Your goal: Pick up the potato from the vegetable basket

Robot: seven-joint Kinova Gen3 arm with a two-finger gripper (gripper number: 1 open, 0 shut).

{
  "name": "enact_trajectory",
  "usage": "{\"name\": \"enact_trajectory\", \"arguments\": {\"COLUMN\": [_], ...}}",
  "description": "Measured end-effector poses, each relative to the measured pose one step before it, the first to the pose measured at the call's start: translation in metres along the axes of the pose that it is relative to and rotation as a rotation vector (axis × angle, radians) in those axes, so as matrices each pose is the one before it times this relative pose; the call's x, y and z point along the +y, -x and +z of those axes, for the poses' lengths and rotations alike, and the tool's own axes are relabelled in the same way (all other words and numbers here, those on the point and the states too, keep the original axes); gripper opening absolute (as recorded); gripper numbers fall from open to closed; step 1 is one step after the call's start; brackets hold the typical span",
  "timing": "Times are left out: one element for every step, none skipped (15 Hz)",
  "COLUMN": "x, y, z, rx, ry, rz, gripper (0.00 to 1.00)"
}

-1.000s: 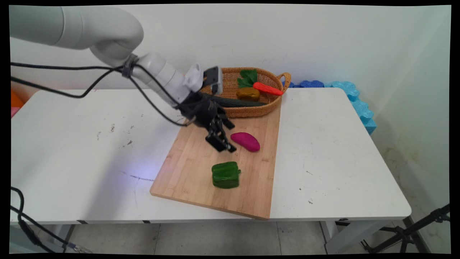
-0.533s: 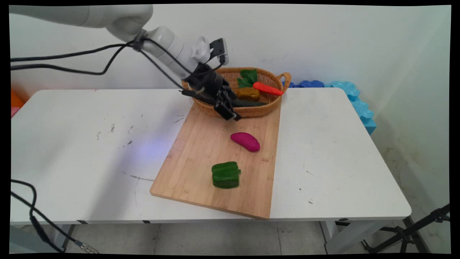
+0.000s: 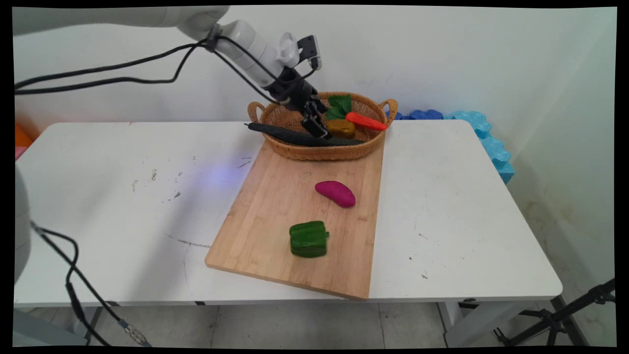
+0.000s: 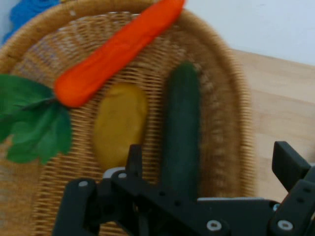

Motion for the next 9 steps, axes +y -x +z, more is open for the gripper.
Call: {"name": "enact_trajectory", "arguments": {"x": [-0.01018,-0.00693,-0.00732,-0.00652,-0.0083,-0.00452,-0.00282,-0.00636,-0.00289], "y": [-0.00061,0.00003,0.0002,0.00051,0.00014,-0.00018,-0.00022,-0.001,-0.00057], "z": [0.00615,0.0051,0.00602,0.00614,0.009,0.00577,0.00366,0.00958,0.00459], "rx": [-0.00676,-0.00551,-0.00593,-0.00587,-0.00618,-0.00347,-0.00184,-0.00218,-0.00012], "ry": [-0.0079,-0.00454,-0.00435,-0.00318,-0.0035,-0.00133,-0.0011,-0.00165,-0.00065], "rz": [0.00671,0.00459,0.00395,0.00301,0.0025,-0.00035,-0.00096,-0.00517,-0.00334], "gripper": [1.0,1.0,1.0,1.0,1.0,1.0,1.0,1.0,1.0]}}
